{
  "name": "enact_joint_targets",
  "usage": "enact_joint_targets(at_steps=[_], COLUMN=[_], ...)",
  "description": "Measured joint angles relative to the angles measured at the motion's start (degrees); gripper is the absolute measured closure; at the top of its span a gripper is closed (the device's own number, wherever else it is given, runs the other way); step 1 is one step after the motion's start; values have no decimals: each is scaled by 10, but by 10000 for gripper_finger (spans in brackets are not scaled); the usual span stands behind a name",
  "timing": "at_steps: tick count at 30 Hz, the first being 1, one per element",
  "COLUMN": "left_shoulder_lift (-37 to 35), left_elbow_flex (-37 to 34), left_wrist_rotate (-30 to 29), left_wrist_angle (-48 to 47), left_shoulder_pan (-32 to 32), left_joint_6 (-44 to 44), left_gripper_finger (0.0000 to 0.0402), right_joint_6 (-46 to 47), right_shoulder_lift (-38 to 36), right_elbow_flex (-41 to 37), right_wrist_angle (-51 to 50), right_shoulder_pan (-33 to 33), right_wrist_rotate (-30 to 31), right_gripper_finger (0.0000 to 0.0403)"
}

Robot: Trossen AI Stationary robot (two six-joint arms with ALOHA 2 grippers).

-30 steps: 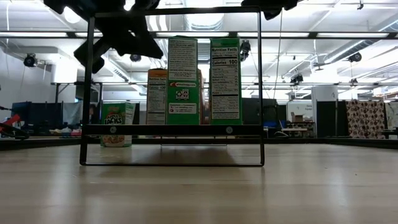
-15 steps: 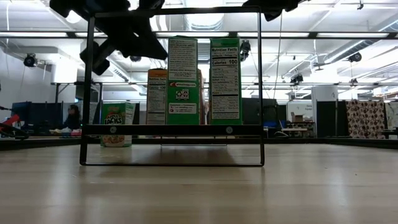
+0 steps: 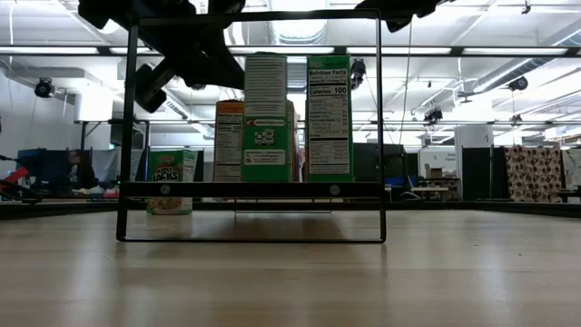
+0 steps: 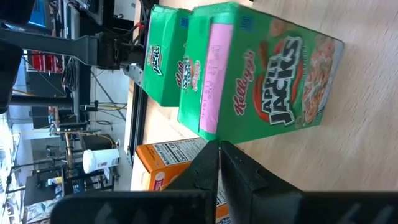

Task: Stack cereal on shelf
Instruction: Put the bottom green cereal box on the shelf aligned with the other green cereal box, then put the green cereal box on the shelf aligned with the other green cereal boxes

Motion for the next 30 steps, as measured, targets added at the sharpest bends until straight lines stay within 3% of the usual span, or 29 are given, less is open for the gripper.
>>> enact_joint_targets(at_steps=[17, 30], left_shoulder_lift=[-3, -58], left_elbow_flex=[0, 0], left_wrist_rotate=[-14, -50], left_wrist_angle=[-1, -20], left_shoulder_pan=[5, -7], left_joint_6=[0, -14], left_gripper_finger=[401, 401], right_joint_6=[6, 39], right_shoulder_lift=[0, 5], right_elbow_flex=[0, -1], right_wrist_angle=[-7, -7], right_shoulder_pan=[0, 0], right_wrist_rotate=[0, 0], right_gripper_finger=[394, 394])
